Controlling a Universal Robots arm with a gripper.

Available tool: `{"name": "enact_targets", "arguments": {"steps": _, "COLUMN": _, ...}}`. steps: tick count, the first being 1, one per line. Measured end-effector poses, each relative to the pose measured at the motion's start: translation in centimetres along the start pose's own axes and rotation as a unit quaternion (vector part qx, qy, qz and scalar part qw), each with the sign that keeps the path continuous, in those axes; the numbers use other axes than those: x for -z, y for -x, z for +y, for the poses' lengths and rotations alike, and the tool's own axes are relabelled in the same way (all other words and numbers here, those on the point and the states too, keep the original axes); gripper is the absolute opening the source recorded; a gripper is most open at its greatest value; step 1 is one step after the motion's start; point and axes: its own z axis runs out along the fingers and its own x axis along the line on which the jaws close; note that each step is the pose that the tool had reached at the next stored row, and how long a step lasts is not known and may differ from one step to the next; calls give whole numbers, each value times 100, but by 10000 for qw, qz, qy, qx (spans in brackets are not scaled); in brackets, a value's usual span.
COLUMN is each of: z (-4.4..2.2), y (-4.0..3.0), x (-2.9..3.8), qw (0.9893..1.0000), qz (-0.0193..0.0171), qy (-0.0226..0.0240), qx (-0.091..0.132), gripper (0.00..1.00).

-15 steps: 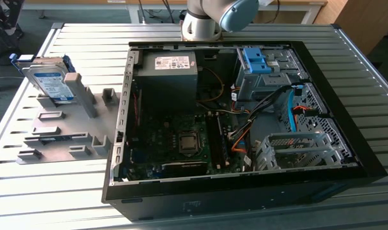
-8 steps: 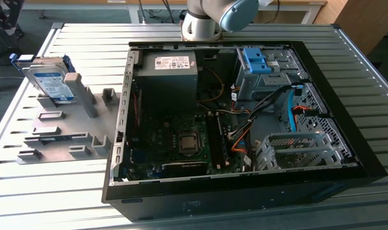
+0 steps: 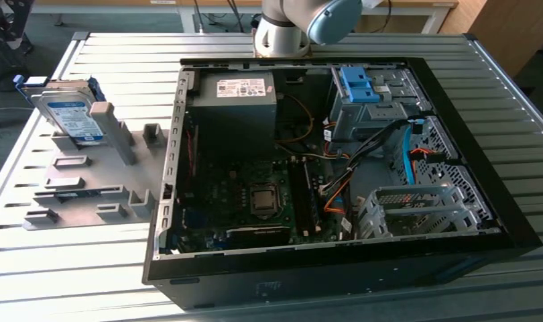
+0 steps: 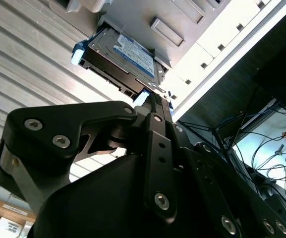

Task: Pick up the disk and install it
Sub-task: 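Pick up the disk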

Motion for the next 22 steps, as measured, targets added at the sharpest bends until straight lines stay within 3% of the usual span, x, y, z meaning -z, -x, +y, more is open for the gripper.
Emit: {"name": "enact_targets", "arguments": {"steps": 22, "z": 0, "y": 0, "x": 0, "qw": 9999, "qz": 5, "qy": -1, "qx": 129, "gripper": 11}}
